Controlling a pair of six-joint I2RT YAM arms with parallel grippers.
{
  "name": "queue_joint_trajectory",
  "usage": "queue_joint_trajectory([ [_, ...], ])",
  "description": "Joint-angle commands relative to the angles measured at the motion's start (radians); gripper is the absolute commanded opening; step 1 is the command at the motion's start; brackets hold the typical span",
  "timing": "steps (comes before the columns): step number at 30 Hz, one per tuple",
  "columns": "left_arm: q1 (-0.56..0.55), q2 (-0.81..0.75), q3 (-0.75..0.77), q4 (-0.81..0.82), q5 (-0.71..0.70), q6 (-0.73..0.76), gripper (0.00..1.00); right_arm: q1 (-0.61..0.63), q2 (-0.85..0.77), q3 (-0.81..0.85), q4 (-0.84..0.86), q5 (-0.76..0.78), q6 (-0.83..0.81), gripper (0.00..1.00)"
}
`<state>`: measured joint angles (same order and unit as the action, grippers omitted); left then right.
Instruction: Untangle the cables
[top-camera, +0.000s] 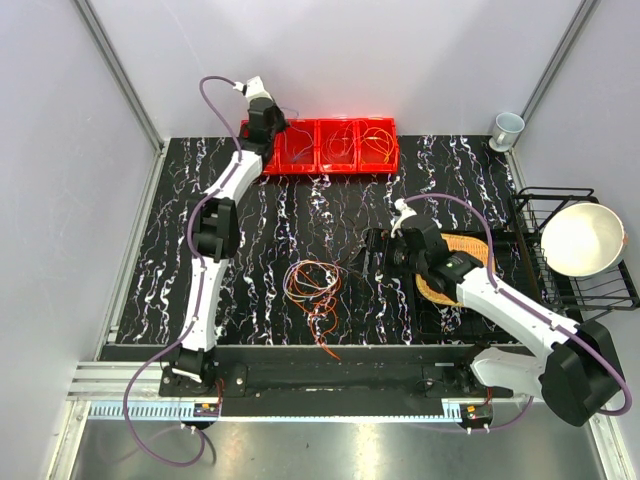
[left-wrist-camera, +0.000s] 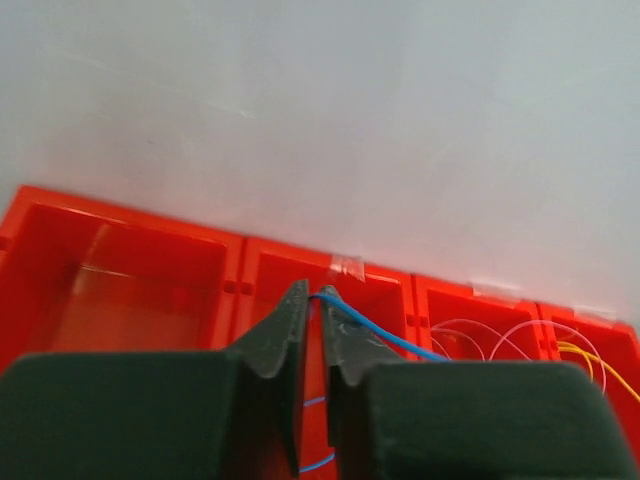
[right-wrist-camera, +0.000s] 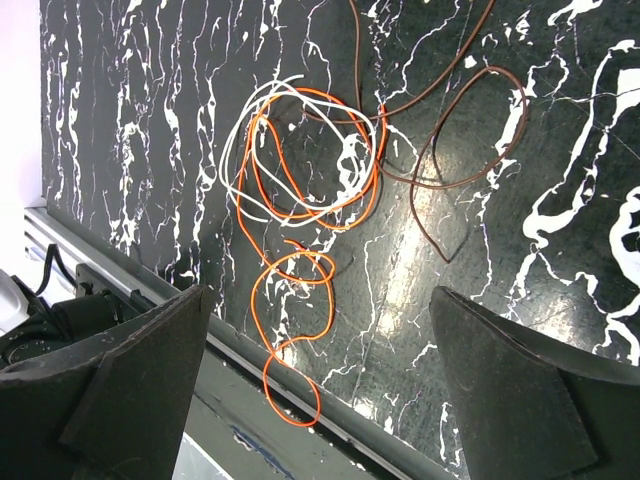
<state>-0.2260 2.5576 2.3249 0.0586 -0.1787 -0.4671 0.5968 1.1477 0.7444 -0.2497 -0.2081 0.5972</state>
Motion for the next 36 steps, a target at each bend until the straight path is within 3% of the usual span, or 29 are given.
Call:
queue_joint_trajectory([
  [1, -0.003, 0.038, 0.065, 0.023, 0.077, -0.016, 0.24, 0.005, 0.006, 0.024, 0.052, -0.024, 0.012, 0.96],
  [3, -0.004, 0.035, 0.062, 0.014, 0.09, -0.021, 0.39, 0.006, 0.007, 0.023, 0.055, -0.025, 0.012, 0.96],
  [4, -0.004, 0.032, 0.057, 0.009, 0.09, -0.021, 0.63, 0.006, 0.004, 0.021, 0.056, -0.025, 0.012, 0.96],
  [5, -0.003, 0.027, 0.045, 0.001, 0.096, -0.019, 0.74, 0.006, 0.004, 0.019, 0.056, -0.025, 0.012, 0.96],
  [8, -0.004, -0.013, -0.014, 0.018, 0.116, -0.013, 0.91, 0.005, -0.006, 0.012, 0.058, -0.028, 0.018, 0.96],
  [11, -0.004, -0.06, -0.07, 0.024, 0.14, -0.008, 0.99, 0.006, -0.014, 0.009, 0.059, -0.034, 0.021, 0.96],
  [18, -0.009, -0.174, -0.185, -0.019, 0.081, 0.004, 0.99, 0.005, -0.066, -0.007, 0.049, -0.037, 0.033, 0.96],
  [24, -0.01, -0.344, -0.379, 0.016, 0.142, 0.016, 0.99, 0.005, -0.083, -0.008, 0.027, -0.047, 0.03, 0.95],
  [36, -0.03, -0.746, -1.121, 0.239, 0.173, -0.048, 0.93, 0.005, -0.033, -0.005, 0.003, -0.097, 0.078, 0.91],
])
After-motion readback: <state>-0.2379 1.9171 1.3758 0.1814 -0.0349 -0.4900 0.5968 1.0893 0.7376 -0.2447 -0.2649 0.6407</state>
